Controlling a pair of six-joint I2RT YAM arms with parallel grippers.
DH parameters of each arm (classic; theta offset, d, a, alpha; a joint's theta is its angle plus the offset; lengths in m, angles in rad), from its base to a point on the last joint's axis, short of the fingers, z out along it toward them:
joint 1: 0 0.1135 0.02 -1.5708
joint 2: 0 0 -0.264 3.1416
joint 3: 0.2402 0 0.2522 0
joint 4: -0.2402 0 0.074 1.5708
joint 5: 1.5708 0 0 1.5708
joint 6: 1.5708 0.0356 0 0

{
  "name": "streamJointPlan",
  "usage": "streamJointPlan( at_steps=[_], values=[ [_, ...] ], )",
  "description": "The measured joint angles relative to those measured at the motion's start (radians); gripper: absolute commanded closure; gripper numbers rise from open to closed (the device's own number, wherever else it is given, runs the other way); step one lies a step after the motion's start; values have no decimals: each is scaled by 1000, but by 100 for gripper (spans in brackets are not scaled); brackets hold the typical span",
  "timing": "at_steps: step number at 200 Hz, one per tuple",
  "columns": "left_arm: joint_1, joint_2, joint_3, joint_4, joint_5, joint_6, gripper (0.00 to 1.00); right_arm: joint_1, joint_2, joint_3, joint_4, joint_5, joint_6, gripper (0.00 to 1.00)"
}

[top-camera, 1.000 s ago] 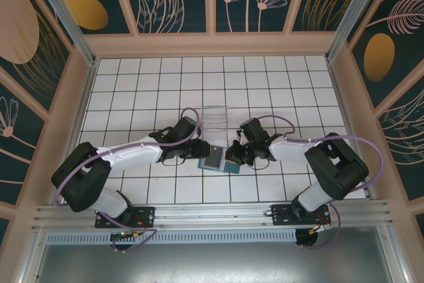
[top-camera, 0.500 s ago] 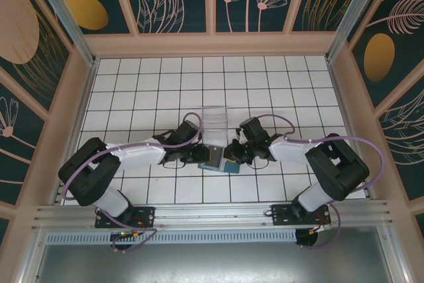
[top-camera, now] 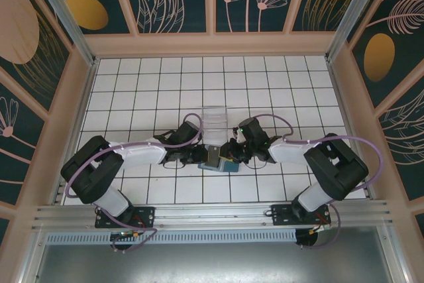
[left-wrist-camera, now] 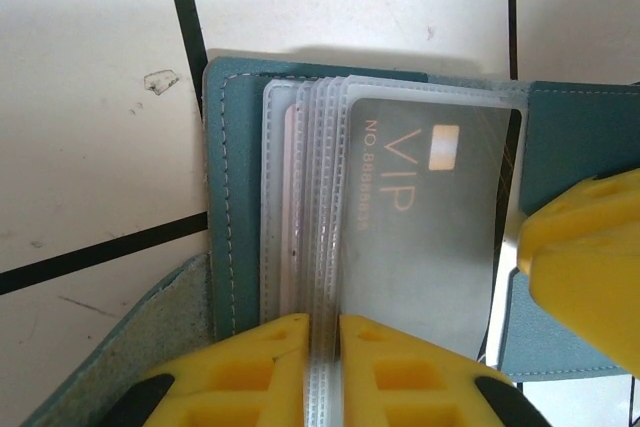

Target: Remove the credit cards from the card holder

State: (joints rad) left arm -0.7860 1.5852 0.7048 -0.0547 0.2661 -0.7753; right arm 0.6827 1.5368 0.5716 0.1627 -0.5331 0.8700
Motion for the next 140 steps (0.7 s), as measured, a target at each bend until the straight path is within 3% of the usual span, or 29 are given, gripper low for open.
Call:
streamJointPlan(
  at_steps=[140],
  values=[
    [6,9,0,14,23,0,92,5,24,-31,79,-20,27,77]
  ],
)
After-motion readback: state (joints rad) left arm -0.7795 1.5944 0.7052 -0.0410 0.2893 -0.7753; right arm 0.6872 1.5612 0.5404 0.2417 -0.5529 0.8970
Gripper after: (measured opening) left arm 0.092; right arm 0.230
